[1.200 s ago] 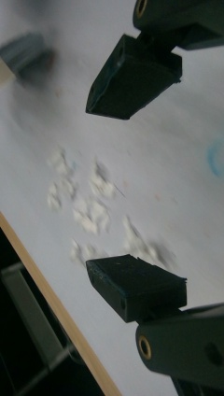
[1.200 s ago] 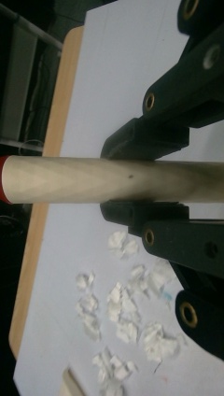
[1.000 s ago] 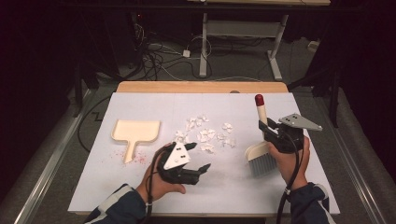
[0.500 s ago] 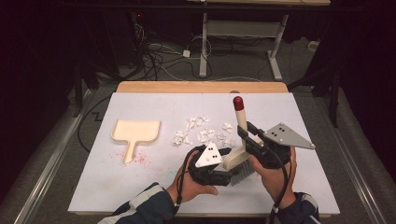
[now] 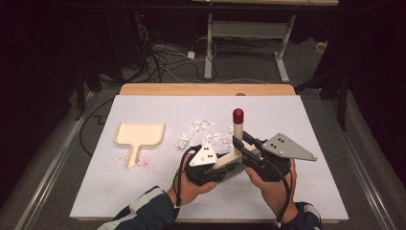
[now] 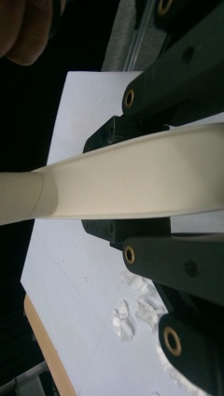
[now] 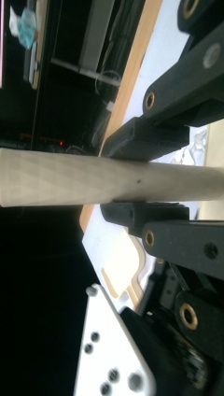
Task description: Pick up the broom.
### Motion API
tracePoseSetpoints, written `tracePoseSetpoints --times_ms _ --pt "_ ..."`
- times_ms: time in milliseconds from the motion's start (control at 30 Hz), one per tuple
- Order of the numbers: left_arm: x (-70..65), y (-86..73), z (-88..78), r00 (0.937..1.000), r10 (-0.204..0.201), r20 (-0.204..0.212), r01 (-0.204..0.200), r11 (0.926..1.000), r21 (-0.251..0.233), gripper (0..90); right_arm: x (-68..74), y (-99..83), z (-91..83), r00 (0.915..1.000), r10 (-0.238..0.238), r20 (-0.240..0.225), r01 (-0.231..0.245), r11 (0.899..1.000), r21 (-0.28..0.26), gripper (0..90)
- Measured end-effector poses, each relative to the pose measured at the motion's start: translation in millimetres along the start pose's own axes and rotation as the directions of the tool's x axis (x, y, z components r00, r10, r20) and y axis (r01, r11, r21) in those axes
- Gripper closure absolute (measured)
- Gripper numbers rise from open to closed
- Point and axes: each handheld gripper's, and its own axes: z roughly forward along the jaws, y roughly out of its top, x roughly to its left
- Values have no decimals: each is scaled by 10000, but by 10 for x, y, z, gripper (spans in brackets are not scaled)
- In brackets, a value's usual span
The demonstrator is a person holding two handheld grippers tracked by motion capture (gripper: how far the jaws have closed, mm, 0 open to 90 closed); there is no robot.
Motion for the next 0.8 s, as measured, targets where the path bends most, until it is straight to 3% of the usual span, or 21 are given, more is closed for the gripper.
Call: tracePoseSetpoints --times_ms 100,200,300,367,400,467,500,533,567,633,700,733,800 --pt "30 1 -113 9992 401 -36 -400 9989 249 654 -48 27 -22 9935 50 -1141 -44 10000 55 646" --pt "47 -15 -241 9973 717 127 -723 9961 509 657 -122 47 -64 9739 -106 -2267 133 9999 105 579" --pt "55 -49 -375 9933 1111 303 -1132 9903 811 657 -163 53 -86 9440 -941 -3162 1168 9917 537 513" --pt "51 -68 -421 9923 1176 400 -1207 9887 893 657 -167 13 -80 9176 -1594 -3643 2082 9731 986 474" --pt "37 -117 -515 9886 1376 604 -1431 9848 981 657 -165 -23 -67 9081 -1841 -3760 2442 9624 1187 468" --pt "20 -164 -590 9847 1521 846 -1613 9803 1143 657 -138 -112 -17 8870 -2312 -3996 3184 9332 1668 443" --pt "20 -164 -590 9847 1521 846 -1613 9803 1143 657 -138 -112 -17 8870 -2312 -3996 3184 9332 1668 443" --pt "-8 -207 -637 9827 1545 1024 -1675 9768 1331 657 -95 -207 45 8671 -2606 -4246 3727 9049 2056 423" --pt "-24 -231 -655 9797 1609 1196 -1774 9736 1439 657 -70 -248 78 8519 -2591 -4550 3887 8952 2181 423" --pt "-64 -287 -682 9722 1776 1524 -2013 9668 1575 657 11 -332 143 8351 -2703 -4791 4184 8776 2342 423" --pt "-81 -314 -693 9697 1834 1615 -2099 9635 1661 657 91 -415 221 8046 -2668 -5305 4521 8545 2559 418" --pt "-105 -368 -708 9652 1848 1850 -2177 9599 1766 657 135 -452 255 7916 -2555 -5551 4578 8496 2617 445" --pt "-121 -407 -719 9573 1928 2154 -2341 9542 1860 657 225 -524 324 7492 -2477 -6143 4887 8327 2602 477"
